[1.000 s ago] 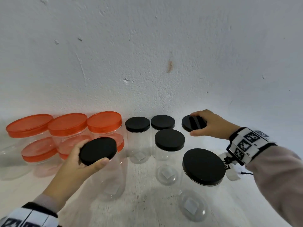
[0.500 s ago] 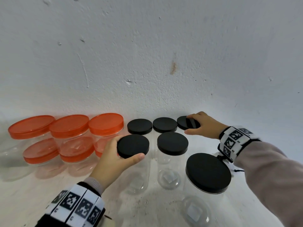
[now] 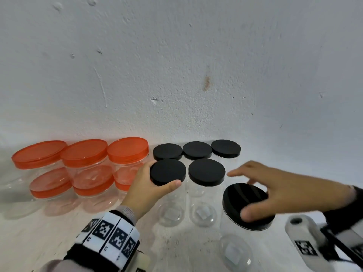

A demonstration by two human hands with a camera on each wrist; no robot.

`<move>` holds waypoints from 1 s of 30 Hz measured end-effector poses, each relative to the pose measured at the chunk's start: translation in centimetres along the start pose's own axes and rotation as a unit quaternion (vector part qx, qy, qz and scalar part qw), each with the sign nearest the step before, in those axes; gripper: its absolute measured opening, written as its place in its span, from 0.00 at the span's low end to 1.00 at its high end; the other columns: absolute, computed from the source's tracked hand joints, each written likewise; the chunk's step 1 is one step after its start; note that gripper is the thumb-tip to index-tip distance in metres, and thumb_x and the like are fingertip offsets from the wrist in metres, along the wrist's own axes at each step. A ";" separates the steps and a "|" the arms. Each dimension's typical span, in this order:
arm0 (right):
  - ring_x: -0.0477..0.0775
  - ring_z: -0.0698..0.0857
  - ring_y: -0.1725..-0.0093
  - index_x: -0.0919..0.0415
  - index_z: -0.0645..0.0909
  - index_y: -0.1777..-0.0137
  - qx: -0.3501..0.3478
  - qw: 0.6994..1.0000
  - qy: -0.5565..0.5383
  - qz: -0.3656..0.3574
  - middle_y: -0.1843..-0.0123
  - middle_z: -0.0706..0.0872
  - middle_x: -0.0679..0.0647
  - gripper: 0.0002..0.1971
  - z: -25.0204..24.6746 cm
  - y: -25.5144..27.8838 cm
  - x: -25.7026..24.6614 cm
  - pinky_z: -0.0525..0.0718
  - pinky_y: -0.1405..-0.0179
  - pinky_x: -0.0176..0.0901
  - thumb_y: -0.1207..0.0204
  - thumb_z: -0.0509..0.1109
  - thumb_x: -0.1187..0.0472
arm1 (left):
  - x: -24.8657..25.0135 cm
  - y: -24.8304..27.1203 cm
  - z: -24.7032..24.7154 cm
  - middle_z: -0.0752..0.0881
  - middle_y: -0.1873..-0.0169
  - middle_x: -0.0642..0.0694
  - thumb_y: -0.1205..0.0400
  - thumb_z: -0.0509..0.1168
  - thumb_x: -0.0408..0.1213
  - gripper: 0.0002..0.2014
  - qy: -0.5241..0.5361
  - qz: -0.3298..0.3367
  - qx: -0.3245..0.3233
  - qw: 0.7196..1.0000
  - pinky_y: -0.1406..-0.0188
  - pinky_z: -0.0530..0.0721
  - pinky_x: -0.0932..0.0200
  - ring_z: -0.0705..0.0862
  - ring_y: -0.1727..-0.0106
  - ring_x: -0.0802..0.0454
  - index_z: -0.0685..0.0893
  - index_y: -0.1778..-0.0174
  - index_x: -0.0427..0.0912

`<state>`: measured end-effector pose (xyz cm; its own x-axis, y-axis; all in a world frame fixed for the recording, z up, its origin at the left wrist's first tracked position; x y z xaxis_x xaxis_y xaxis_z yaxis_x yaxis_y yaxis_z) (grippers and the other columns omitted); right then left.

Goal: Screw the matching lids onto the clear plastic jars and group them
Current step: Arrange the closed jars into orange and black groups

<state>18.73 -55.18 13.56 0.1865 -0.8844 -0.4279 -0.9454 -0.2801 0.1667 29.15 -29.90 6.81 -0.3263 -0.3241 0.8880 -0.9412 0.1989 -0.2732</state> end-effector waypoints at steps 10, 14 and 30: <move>0.34 0.75 0.41 0.39 0.63 0.23 0.149 0.987 -0.021 0.058 0.39 0.70 0.34 0.39 -0.8 -0.6 3.1 0.76 0.51 0.28 0.34 0.76 0.41 | 0.2 -0.1 0.6 0.77 0.41 0.59 0.43 0.75 0.63 0.38 -0.022 -0.016 -0.004 1.000 0.50 0.76 0.69 0.78 0.41 0.62 0.68 0.39 0.60; 0.43 0.75 0.38 0.45 0.64 0.21 0.186 0.977 -0.048 0.087 0.36 0.70 0.43 0.40 -0.9 -3.0 4.6 0.71 0.47 0.32 0.32 0.76 0.45 | 0.0 0.0 0.6 0.76 0.36 0.54 0.37 0.77 0.58 0.40 -0.027 -0.031 -0.002 0.999 0.38 0.78 0.57 0.77 0.36 0.55 0.68 0.31 0.53; 0.53 0.58 0.21 0.49 0.61 0.19 0.180 0.979 0.054 0.079 0.22 0.62 0.49 0.40 -1.1 -6.0 2.2 0.54 0.20 0.61 0.28 0.69 0.38 | 0.6 0.2 0.6 0.78 0.37 0.54 0.32 0.77 0.55 0.34 -0.023 -0.030 -0.016 0.999 0.42 0.77 0.61 0.78 0.38 0.57 0.68 0.35 0.56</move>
<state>25.11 -55.86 12.57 0.0383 -0.9461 -0.3217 -0.9941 -0.0034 -0.1085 28.73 -30.63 7.01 -0.2742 -0.3775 0.8845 -0.9560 0.2070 -0.2080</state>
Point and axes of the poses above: each hand's wrist, its own y-axis away from the middle knuckle, its own z-axis out of the palm, x = y × z, the point moved 4 cm from there along -y, towards the middle knuckle
